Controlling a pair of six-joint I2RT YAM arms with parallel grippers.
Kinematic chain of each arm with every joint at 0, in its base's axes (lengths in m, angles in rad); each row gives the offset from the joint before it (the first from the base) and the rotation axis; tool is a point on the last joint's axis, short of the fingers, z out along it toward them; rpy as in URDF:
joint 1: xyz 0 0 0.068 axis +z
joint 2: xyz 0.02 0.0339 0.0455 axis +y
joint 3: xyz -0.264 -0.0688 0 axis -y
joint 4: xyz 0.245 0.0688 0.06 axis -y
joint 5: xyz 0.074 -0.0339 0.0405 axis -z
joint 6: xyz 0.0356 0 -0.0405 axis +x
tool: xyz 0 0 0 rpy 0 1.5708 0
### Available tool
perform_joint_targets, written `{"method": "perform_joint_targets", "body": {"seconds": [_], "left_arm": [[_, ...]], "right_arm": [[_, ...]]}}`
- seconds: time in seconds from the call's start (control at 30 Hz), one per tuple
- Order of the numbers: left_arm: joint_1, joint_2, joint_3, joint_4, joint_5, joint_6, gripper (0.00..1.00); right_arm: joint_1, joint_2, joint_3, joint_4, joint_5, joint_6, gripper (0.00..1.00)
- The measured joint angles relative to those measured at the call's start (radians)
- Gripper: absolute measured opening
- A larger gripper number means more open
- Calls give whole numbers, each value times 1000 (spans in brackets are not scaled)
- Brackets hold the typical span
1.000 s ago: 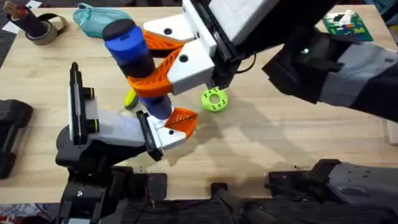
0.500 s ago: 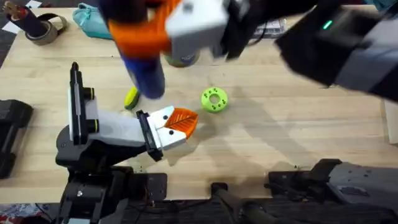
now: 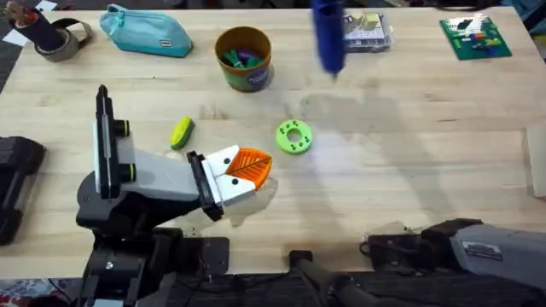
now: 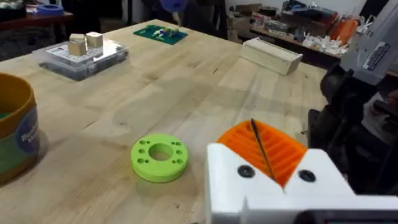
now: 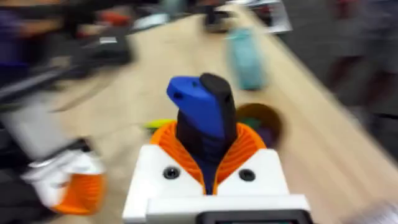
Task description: Pick up the gripper from the table and insert it into the empty holder that is missing its gripper. Then pick up a screw, insert it into the mounting hole, and use the screwdriver to tighten it. Finally, clean up the table by picking up the vegetable and placing it into the bucket.
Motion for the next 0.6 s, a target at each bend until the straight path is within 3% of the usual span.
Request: {"method": "perform_joint_targets", "body": {"seconds": [0.37, 0.6], "left_arm": [[0, 0, 0, 0, 0, 0, 17], [0, 0, 0, 0, 0, 0, 17]], "right_arm": [[-172, 20, 25, -323, 505, -199, 40], [-196, 165, 17, -315, 662, -256, 41]]}}
